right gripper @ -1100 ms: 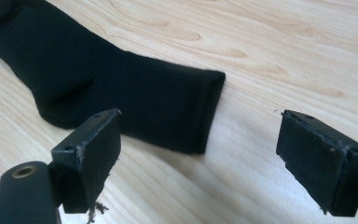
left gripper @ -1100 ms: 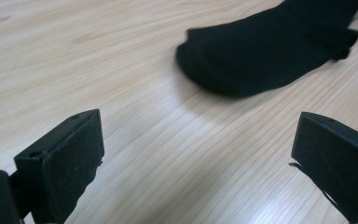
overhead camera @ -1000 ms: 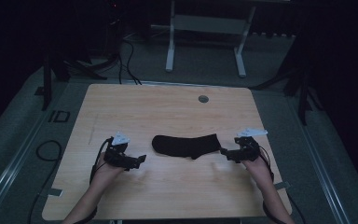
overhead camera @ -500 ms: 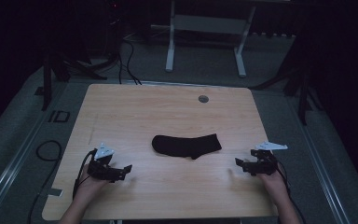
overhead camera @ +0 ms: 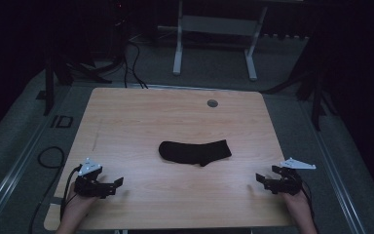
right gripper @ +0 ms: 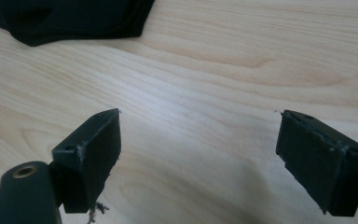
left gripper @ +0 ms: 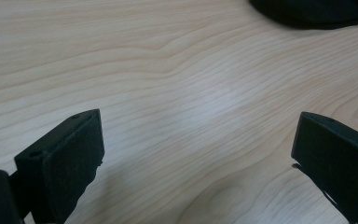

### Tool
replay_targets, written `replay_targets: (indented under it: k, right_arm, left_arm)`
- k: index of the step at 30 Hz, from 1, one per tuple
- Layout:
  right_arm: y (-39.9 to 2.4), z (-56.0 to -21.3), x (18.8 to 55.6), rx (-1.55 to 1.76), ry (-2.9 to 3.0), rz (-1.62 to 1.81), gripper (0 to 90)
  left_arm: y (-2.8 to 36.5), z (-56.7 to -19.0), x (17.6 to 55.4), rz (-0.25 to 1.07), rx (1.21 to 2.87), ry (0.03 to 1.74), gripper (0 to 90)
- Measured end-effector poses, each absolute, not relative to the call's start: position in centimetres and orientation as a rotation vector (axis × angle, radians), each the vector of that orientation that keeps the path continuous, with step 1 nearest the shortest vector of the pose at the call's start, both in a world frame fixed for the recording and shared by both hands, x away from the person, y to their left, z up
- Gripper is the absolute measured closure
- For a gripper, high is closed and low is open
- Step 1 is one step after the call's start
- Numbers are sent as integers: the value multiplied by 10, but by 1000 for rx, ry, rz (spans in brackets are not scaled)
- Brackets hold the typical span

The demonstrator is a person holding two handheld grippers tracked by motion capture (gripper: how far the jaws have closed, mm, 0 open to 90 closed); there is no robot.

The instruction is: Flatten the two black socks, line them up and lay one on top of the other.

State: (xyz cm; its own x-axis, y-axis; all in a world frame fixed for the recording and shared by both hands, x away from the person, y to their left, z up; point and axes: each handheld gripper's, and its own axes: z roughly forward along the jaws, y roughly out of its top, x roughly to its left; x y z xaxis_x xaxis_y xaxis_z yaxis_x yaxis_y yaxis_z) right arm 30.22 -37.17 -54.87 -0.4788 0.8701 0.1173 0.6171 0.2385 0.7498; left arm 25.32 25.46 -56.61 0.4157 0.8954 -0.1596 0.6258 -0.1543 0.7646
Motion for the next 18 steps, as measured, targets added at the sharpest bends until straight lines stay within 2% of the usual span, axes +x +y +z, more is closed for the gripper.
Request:
replay_targets:
  k: [7,18]
  right_arm:
    - [-382,-549,291,1403,2141,1100,140]
    - [-381,-547,286,1394,2087,1111,141]
  left_arm:
    - [260,-567,247,429,1828,1308,27]
    - [262,-564,242,499,1798,1260,28]
